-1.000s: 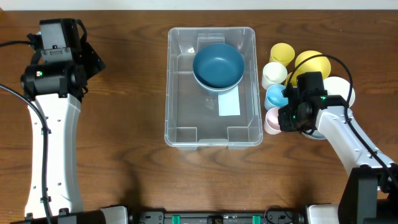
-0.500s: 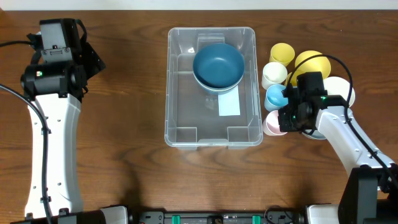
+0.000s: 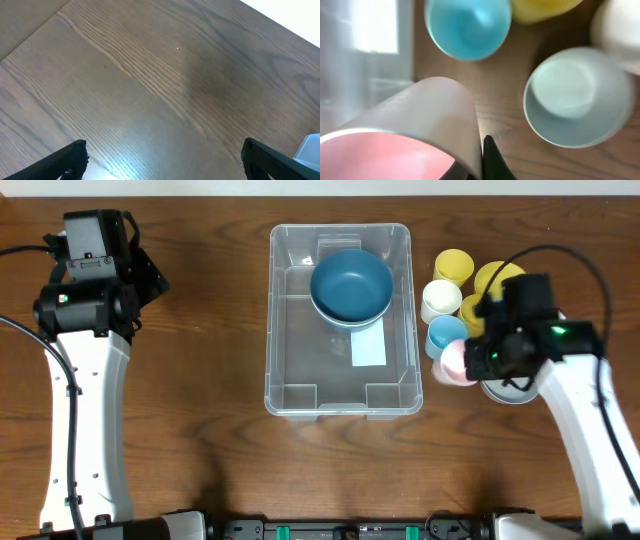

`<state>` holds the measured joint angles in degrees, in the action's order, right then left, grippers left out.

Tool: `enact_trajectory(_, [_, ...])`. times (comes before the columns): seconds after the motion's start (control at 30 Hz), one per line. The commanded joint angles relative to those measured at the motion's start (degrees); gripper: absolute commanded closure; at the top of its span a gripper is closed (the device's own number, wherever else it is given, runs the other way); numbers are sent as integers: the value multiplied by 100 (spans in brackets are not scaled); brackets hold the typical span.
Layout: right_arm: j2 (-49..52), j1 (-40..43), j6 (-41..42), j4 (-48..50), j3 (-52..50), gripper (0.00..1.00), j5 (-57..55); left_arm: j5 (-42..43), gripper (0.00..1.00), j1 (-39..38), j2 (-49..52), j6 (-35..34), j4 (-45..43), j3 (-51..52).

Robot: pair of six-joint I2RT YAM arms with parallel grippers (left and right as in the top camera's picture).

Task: Pack container
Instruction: 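Lift the pink cup with the right gripper and carry it into the bin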

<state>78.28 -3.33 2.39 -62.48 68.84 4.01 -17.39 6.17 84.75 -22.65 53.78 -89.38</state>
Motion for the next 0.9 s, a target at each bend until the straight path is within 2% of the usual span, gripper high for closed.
enact_trajectory(0.0, [-382,-7,278,-221,428,99,24,-118,2,24,-9,-31,15,-96])
enact_trajectory(0.23, [-599,-334,291,-595,929,99,527,-118,2,24,-9,-31,15,-96])
enact_trajectory(0.6, [-413,-2444,754,439,1132,99,166,-118,2,24,-9,-31,15,-96])
enact_trajectory(0.87, [374,-3414,1182,796,1311,99,-243,-118,2,24,-9,-31,15,-96])
